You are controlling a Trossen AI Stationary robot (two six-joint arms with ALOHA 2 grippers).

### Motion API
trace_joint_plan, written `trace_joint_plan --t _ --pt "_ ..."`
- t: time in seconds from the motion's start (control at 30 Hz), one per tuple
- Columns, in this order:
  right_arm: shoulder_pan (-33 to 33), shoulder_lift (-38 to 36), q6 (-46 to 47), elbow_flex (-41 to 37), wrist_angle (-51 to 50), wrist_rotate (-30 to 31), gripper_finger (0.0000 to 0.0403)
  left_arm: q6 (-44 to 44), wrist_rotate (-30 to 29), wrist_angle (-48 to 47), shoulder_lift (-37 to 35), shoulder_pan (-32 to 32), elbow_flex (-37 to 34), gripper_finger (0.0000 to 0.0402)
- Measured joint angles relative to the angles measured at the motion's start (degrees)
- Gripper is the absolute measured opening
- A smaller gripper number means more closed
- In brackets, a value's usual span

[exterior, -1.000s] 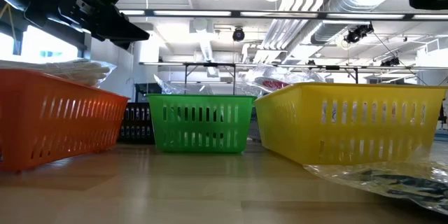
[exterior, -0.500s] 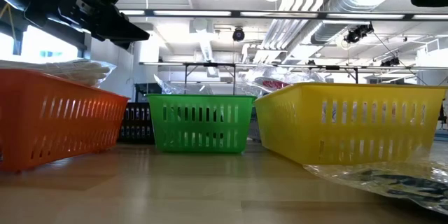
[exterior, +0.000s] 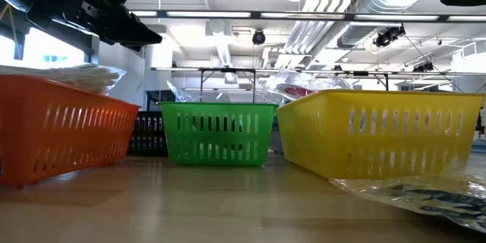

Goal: Pick & Place Travel size toiletries
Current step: Put the black hairbrush into the green bin

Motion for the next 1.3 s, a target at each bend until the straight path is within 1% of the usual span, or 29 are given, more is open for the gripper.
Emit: trace_joint_plan --t 0.17,0.37,0.47,0.73,0.87,1.07,1.3 --pt "0.0 0.0 2.7 0.0 0.0 2.3 0.0171 0.0 0.0 0.0 0.0 0.0 0.0 0.0000" --pt "0.1 1.4 4.3 0.0 0.0 2.4 0.0171 0.0 0.0 0.0 0.0 0.0 0.0 0.0000" --pt "0.0 2.7 4.8 0.0 0.1 2.4 0.0171 0.0 0.0 0.0 0.0 0.0 0.0 0.0000" --pt "0.0 7.5 10.8 0.0 0.1 2.8 0.0171 0.0 0.0 0.0 0.0 0.0 0.0 0.0000" --pt "0.0 11.0 14.7 0.0 1.5 1.3 0.0171 -0.1 0.0 0.0 0.0 0.0 0.0 0.0000" --pt "1.1 14.9 15.0 0.0 8.3 -3.4 0.0171 -0.2 0.0 0.0 0.0 0.0 0.0 0.0000" --pt "4.4 15.4 15.0 0.0 12.9 -3.0 0.0171 -0.2 0.0 0.0 0.0 0.0 0.0 0.0000"
